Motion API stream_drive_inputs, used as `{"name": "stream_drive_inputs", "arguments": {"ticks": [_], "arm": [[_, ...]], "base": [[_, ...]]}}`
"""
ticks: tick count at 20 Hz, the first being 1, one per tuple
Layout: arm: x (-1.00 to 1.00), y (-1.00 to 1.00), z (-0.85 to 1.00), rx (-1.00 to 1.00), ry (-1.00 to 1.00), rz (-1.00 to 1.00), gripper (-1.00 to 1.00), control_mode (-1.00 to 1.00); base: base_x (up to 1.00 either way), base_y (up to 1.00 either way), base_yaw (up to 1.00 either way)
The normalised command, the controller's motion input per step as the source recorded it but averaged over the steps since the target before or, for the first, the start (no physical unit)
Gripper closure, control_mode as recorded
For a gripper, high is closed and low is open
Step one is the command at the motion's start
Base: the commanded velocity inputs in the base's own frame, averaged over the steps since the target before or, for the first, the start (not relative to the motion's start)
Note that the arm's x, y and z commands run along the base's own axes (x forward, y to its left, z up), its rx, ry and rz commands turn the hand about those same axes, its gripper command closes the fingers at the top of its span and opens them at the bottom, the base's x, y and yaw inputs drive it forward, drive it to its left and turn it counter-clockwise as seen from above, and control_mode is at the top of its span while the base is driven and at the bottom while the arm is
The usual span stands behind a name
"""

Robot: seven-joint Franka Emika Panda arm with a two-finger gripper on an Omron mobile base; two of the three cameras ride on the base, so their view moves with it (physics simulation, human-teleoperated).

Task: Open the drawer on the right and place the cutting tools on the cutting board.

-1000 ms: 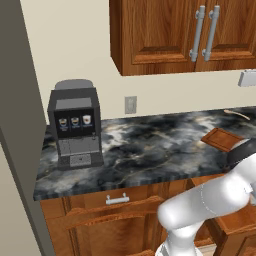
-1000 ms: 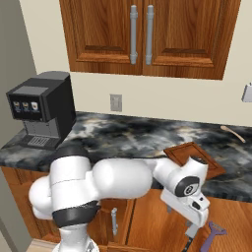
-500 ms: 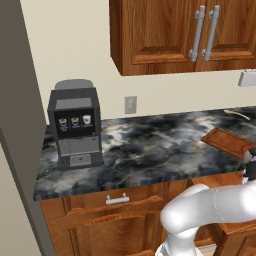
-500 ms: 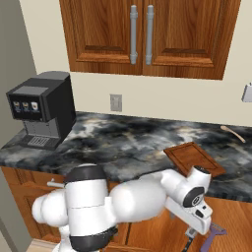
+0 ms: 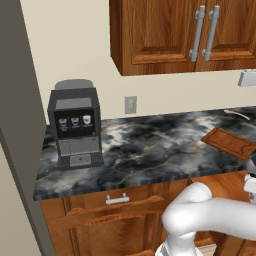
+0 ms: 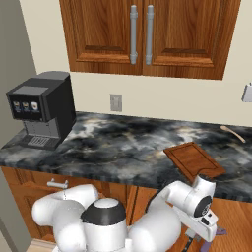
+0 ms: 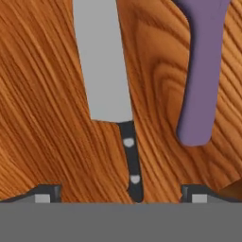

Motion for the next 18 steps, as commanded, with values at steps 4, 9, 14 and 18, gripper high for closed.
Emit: {"name": "stream_drive_inputs", "arguments": {"ticks": [4,9,14,18], "arm": [[0.00,-0.14,-0.35,0.00,0.00,0.00,-1.00,-1.00],[0.00,-0.21,-0.34,0.00,0.00,0.00,-1.00,-1.00],[-0.07,-0.13,-0.24,0.00,0.00,0.00,-1.00,-1.00],[-0.20,0.00,-0.17,0.00,0.00,0.00,-1.00,-1.00]], "base": [[0.00,0.00,0.00],[0.00,0.00,0.00],[0.00,0.00,0.00],[0.00,0.00,0.00]]}}
